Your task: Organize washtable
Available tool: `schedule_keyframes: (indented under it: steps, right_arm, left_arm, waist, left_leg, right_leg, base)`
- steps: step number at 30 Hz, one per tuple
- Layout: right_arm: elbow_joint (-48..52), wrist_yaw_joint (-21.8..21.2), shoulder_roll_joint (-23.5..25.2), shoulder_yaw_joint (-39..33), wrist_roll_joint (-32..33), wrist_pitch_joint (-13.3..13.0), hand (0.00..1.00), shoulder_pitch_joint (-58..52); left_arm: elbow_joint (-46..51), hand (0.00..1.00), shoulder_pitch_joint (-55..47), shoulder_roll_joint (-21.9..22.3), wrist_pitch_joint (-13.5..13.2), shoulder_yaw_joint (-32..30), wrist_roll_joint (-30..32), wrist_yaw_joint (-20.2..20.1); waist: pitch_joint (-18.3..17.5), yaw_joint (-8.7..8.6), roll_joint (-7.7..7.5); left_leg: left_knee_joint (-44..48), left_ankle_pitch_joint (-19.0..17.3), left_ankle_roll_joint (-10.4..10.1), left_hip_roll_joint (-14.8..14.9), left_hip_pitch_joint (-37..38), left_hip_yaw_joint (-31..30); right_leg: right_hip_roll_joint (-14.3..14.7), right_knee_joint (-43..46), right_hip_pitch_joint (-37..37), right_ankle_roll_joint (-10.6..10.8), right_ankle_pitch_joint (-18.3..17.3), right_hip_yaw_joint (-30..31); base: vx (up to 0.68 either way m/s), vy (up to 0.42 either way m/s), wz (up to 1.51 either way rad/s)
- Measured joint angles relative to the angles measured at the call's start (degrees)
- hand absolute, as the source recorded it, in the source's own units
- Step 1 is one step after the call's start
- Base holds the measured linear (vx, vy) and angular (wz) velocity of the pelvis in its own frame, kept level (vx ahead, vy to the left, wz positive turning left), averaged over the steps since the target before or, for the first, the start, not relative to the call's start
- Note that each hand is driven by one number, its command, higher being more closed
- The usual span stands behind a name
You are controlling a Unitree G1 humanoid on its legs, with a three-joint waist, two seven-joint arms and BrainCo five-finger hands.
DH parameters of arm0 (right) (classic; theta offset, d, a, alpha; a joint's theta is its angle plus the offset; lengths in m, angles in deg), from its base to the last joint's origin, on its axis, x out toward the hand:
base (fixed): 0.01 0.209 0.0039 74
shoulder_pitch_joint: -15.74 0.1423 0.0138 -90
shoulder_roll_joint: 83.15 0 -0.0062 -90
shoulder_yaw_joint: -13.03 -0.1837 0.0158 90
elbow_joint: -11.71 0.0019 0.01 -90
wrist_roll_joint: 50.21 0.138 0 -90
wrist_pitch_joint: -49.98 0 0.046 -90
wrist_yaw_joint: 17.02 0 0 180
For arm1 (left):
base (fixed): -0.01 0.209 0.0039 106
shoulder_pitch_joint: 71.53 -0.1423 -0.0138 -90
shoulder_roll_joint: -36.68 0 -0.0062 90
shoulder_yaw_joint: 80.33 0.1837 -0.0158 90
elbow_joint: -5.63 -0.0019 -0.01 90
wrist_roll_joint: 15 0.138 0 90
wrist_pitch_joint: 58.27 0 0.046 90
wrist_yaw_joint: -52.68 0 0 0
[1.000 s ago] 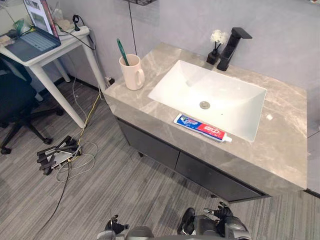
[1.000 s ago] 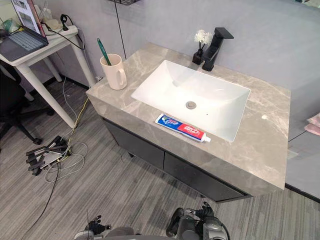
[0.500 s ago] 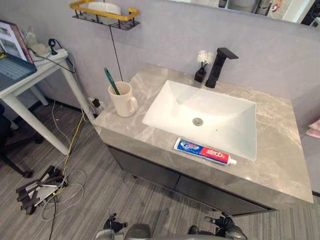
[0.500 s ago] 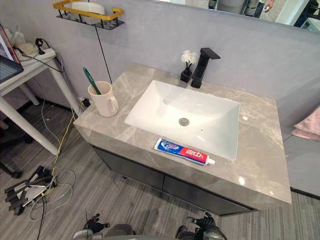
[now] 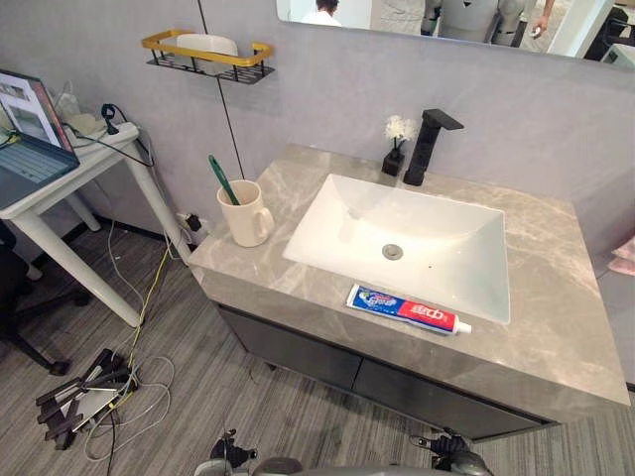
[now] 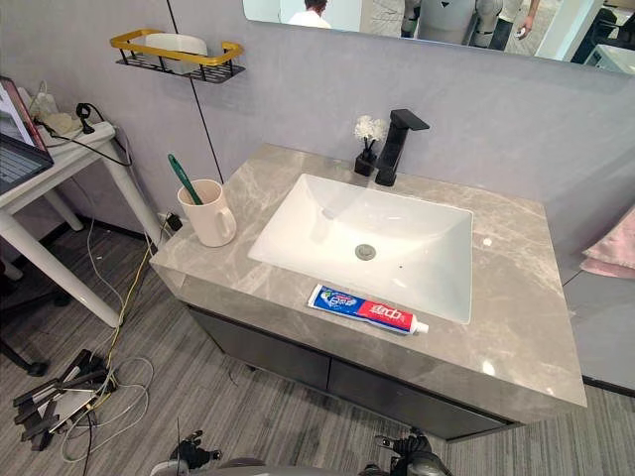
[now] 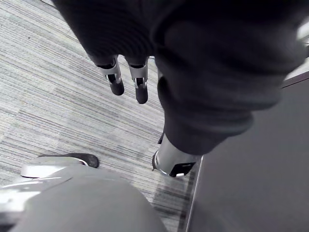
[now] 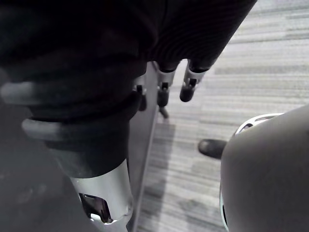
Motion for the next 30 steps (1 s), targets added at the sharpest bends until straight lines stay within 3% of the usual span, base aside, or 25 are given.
schedule_keyframes:
  steps: [21,30]
  right_arm:
    - [-0.4,0.1,-1.7,-0.1,1.8,-0.1,0.0,-0.9]
    - [-0.4,0.1,-1.7,-0.1,9.0,-0.2,0.0,-0.4]
  left_arm:
    - [-1.0,0.0,-2.0,0.0,0.2,0.0,-0.6,0.0]
    - [-0.7,0.0,-1.7,0.0,0.1,-0.6,-4.0,0.2]
  waist:
    - [-1.4,-0.02,0.28]
    - [-1.2,0.04,0.36]
  left_leg:
    - [-1.7,0.3,0.5,-0.6,0.2,-1.9]
    - [-5.4,2.7,1.1,-1.4,-4.3,-0.4]
  right_leg:
    - [0.0,-2.1,0.7,0.3,1.2,-0.3]
    - [-1.4,-2.1,-5.3,1.1,1.7,-1.2]
  base:
    - [-0.01,0.012,0.0]
    - [0.03,0.013,0.01]
